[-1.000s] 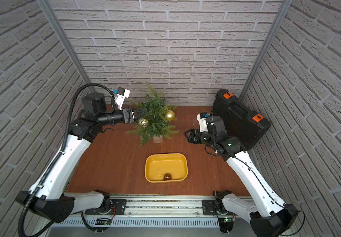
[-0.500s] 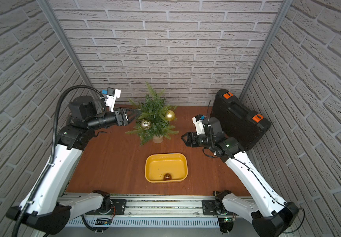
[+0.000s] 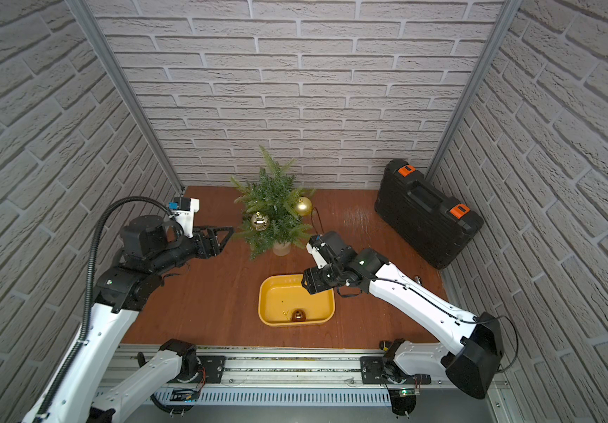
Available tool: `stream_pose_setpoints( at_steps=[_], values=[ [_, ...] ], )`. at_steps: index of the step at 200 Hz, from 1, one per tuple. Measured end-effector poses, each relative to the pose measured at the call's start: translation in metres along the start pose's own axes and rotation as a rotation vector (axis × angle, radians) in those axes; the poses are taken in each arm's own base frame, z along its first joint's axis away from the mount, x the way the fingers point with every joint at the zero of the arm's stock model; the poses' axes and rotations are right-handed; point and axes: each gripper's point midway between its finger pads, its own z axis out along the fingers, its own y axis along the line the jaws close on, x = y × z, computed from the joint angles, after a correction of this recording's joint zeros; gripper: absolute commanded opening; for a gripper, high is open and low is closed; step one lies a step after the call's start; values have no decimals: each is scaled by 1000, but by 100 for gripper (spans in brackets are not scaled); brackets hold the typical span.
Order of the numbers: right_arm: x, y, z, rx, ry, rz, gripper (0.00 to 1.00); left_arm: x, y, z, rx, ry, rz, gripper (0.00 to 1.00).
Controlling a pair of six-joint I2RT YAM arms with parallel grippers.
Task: Decorate the small christmas tree with ornaments
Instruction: Move an ornament from the container.
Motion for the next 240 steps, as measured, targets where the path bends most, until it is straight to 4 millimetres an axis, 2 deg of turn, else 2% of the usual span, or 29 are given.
stream_pose_setpoints(
  at_steps=[28,52,78,107,128,154,212,240],
  values=[
    [20,7,27,33,107,-42,67,23,40,6,-133,39,-22,74],
    [41,6,54,67,212,-63,68,35,70,2,-240,42,-30,74],
    [65,0,84,121,321,-80,68,37,91,-4,-314,34,-16,75],
    [78,-6,102,145,378,-83,68,48,109,-3,-376,58,1,76],
    [79,-9,111,158,389,-83,67,59,117,-1,-392,86,-2,76],
    [78,-17,118,209,392,-89,64,61,119,1,-393,92,-6,76],
    [40,-26,116,309,269,-108,60,58,124,-1,-400,79,-23,76],
    [33,-33,115,340,245,-92,61,59,125,-1,-396,81,-31,75]
  ],
)
